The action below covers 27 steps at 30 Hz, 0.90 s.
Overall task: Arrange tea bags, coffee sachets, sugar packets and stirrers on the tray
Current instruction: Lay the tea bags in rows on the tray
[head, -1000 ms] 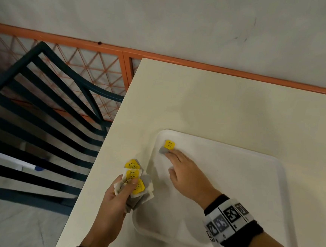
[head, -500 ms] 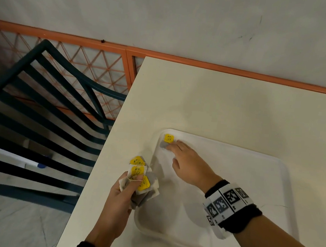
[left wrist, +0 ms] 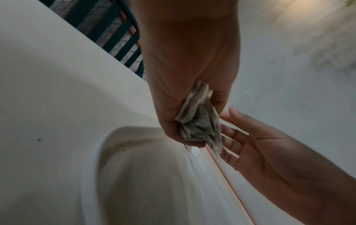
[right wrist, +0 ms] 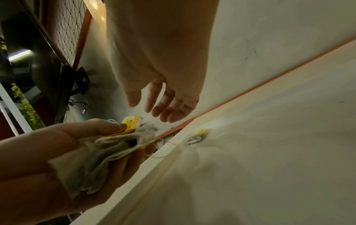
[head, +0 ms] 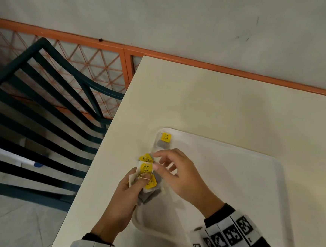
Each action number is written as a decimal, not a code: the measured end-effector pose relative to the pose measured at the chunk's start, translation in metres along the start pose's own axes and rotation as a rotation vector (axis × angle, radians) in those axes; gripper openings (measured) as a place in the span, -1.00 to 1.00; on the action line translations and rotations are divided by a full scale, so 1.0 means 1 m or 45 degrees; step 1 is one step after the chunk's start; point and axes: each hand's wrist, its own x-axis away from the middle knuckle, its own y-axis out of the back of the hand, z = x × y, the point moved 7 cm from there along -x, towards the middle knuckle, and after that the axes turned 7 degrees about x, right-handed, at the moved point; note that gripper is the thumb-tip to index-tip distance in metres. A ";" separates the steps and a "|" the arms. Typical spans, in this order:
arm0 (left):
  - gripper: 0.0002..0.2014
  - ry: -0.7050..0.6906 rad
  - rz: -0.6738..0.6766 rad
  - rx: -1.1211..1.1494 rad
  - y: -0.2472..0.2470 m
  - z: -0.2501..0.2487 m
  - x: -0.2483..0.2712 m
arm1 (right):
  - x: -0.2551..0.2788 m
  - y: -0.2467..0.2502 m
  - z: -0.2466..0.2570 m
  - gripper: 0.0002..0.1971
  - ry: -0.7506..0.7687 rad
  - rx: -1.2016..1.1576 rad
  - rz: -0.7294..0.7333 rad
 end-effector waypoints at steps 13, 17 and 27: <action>-0.74 -0.001 -0.021 -0.221 -0.001 0.001 0.003 | 0.006 -0.008 -0.008 -0.81 -0.142 -0.209 0.089; -0.69 -0.004 0.032 -0.101 -0.005 -0.002 0.005 | 0.006 -0.011 -0.010 -0.85 -0.223 -0.447 0.139; -0.77 -0.069 -0.050 -0.090 0.009 -0.005 0.004 | -0.001 0.007 -0.028 -0.91 -0.453 -0.929 -0.034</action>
